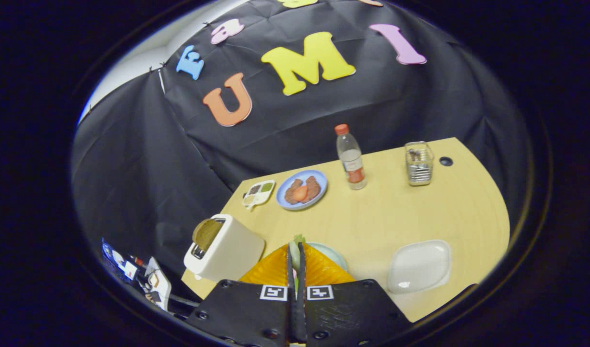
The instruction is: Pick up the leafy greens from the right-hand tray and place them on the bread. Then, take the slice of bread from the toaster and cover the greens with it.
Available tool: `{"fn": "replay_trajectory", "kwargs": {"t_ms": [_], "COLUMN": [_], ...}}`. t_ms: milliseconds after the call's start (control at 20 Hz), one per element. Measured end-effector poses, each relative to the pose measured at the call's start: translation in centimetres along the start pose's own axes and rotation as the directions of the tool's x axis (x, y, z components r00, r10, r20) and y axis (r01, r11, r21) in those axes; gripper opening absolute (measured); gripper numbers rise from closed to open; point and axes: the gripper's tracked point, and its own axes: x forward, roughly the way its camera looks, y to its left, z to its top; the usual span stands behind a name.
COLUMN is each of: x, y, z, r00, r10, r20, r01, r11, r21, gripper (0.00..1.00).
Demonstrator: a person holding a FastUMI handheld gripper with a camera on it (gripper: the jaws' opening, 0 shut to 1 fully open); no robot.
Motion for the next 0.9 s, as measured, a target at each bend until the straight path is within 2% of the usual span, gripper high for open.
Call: {"fn": "replay_trajectory", "kwargs": {"t_ms": [150,350,650,900], "x": [4.2,8.9,10.6,10.5], "y": [4.2,5.1,0.2,-3.3], "z": [-2.5,-5.9,-8.1,-7.9], "r00": [0.999,0.996,0.985,0.975], "r10": [0.022,0.001,-0.133,-0.193], "r20": [-0.033,-0.088,-0.111,-0.106], "r01": [-0.022,0.002,0.138,0.196], "r11": [1.000,0.999,0.990,0.980], "r21": [-0.002,0.039,0.032,0.017], "gripper": [0.00,0.00,0.00,0.00]}}
